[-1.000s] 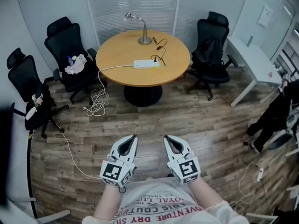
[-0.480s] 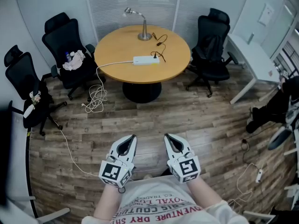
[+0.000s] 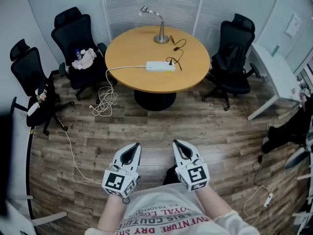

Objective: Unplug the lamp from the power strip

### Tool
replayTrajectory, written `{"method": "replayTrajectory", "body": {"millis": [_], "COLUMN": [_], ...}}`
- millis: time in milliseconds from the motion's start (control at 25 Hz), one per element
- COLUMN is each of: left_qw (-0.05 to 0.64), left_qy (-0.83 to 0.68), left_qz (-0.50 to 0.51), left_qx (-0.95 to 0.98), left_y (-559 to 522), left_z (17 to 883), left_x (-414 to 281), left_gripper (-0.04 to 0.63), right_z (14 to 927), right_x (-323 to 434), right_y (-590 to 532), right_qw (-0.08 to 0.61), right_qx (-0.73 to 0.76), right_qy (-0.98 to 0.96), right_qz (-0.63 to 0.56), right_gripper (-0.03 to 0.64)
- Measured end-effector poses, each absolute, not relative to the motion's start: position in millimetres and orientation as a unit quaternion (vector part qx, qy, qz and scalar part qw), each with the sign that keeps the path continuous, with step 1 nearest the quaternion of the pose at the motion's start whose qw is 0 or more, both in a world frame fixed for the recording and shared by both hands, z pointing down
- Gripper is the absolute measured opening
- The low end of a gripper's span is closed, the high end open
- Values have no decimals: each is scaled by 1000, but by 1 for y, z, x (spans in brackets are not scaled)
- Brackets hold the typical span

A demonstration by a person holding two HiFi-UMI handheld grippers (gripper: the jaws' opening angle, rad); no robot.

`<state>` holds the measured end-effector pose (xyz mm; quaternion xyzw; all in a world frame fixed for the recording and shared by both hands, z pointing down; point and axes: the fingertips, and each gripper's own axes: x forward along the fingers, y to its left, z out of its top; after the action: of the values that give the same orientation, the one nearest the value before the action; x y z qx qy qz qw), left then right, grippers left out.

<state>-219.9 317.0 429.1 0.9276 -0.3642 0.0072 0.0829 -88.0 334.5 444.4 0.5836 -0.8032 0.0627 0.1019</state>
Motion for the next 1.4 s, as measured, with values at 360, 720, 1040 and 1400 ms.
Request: {"method": "replayTrajectory", "body": {"millis": [360, 720, 1040, 1400], "left_qw": [80, 79, 92, 102], "left_qy": [-417, -441, -446, -420], "left_qz": [7, 6, 20, 15], "left_qx": [905, 894, 890, 902], "left_y": [220, 119, 62, -35], "left_z": [425, 421, 431, 442], "left_x": [-149, -43, 3, 14], "left_gripper": [28, 28, 28, 28], "right_z": [450, 447, 460, 470], "right_x": [-10, 105, 154, 159], "right_y": [229, 125, 67, -12], "right_qw": [102, 111, 123, 126], "right_qx": [538, 529, 520, 533], "right_qy": [-835, -839, -842, -834], "right_qz": [50, 64, 79, 68], "right_gripper": [28, 28, 28, 29]}}
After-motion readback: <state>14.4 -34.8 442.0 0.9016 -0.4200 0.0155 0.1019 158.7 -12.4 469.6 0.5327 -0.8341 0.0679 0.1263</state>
